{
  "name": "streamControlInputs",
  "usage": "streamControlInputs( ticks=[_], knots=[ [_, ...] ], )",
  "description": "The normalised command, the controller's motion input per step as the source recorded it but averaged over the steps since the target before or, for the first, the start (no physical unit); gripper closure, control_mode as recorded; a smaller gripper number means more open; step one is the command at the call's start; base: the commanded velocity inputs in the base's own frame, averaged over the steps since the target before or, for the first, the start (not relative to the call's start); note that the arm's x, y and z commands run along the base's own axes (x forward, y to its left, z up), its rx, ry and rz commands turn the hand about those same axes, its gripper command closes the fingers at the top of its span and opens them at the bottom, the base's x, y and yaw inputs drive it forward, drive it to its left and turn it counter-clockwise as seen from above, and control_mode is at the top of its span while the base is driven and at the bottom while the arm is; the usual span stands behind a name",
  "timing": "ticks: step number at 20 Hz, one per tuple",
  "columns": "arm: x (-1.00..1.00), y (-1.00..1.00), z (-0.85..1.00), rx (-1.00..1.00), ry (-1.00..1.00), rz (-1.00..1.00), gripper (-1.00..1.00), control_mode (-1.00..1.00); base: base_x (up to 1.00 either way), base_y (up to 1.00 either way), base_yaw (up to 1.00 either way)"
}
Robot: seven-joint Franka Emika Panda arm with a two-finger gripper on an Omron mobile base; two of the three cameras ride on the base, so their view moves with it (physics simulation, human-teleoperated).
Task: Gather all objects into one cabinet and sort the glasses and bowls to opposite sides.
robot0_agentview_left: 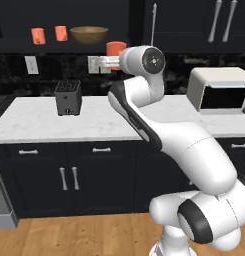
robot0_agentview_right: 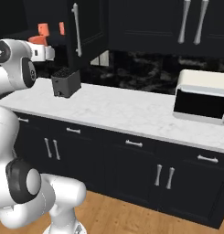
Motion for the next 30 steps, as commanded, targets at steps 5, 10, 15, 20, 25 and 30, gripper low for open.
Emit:
streamControlInputs(
  ticks=[5, 10, 15, 20, 25, 30],
  knots=[
    [0.0, 0.0, 0.0, 0.0, 0.0, 0.0, 1.0, 1.0, 0.0, 0.46, -0.27],
    [0.0, 0.0, 0.0, 0.0, 0.0, 0.0, 1.0, 1.0, 0.03, 0.8, -0.32],
    [0.0, 0.0, 0.0, 0.0, 0.0, 0.0, 1.0, 1.0, 0.09, 0.95, -0.26],
    [0.0, 0.0, 0.0, 0.0, 0.0, 0.0, 1.0, 1.0, 0.17, 0.93, -0.19],
    [0.0, 0.0, 0.0, 0.0, 0.0, 0.0, 1.0, 1.0, 0.15, 0.38, -0.06],
    [0.0, 0.0, 0.0, 0.0, 0.0, 0.0, 1.0, 1.0, 0.0, 0.0, 0.0]
  ],
)
